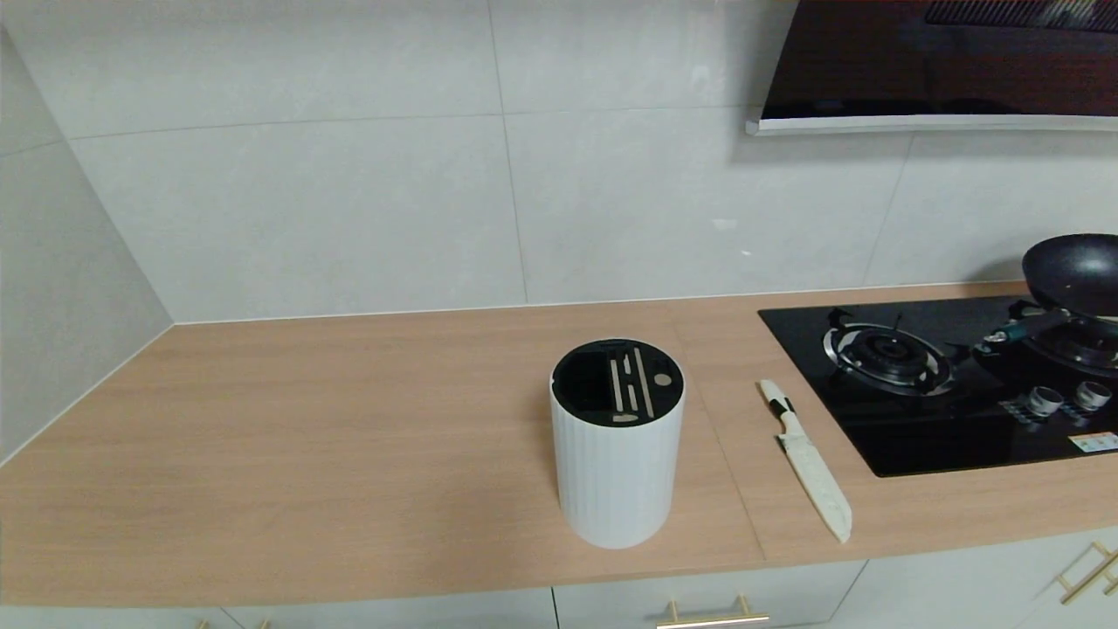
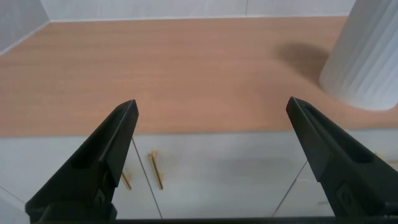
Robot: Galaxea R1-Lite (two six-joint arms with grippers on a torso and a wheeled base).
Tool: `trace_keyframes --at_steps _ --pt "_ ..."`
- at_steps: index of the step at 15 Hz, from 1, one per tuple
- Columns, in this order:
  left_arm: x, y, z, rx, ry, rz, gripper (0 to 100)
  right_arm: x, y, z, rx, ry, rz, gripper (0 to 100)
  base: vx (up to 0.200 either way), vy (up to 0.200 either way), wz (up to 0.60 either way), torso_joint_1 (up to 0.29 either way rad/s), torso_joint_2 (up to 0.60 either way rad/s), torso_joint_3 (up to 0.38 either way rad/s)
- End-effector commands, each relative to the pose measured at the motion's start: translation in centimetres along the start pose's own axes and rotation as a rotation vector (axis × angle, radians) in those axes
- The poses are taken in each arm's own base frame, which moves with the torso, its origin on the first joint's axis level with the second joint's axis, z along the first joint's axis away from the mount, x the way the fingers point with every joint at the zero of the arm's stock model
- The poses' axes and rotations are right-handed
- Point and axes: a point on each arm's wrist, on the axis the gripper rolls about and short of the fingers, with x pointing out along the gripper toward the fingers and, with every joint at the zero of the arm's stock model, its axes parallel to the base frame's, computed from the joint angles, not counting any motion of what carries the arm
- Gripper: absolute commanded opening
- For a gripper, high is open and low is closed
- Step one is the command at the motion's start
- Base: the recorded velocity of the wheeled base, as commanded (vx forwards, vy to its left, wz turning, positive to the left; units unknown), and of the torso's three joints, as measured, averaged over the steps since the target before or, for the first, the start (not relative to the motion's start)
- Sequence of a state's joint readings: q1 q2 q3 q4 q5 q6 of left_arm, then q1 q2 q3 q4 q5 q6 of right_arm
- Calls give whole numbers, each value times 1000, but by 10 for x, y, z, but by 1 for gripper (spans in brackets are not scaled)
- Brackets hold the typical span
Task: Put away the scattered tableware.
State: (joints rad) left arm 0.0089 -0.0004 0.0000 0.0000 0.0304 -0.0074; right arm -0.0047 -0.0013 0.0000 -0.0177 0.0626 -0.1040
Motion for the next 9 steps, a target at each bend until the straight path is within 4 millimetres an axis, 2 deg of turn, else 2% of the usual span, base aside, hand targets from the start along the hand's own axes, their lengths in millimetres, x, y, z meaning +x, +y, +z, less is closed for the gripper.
trace_keyframes --at_steps 1,4,9 --pt "0 0 0 0 0 1 100 0 0 0 0 0 0 100 0 0 0 198 -417 -222" --pt "0 0 0 0 0 1 100 0 0 0 0 0 0 100 0 0 0 154 -326 -175" --pt "0 0 0 0 0 1 100 0 0 0 -3 0 2 100 0 0 0 6 -12 -7"
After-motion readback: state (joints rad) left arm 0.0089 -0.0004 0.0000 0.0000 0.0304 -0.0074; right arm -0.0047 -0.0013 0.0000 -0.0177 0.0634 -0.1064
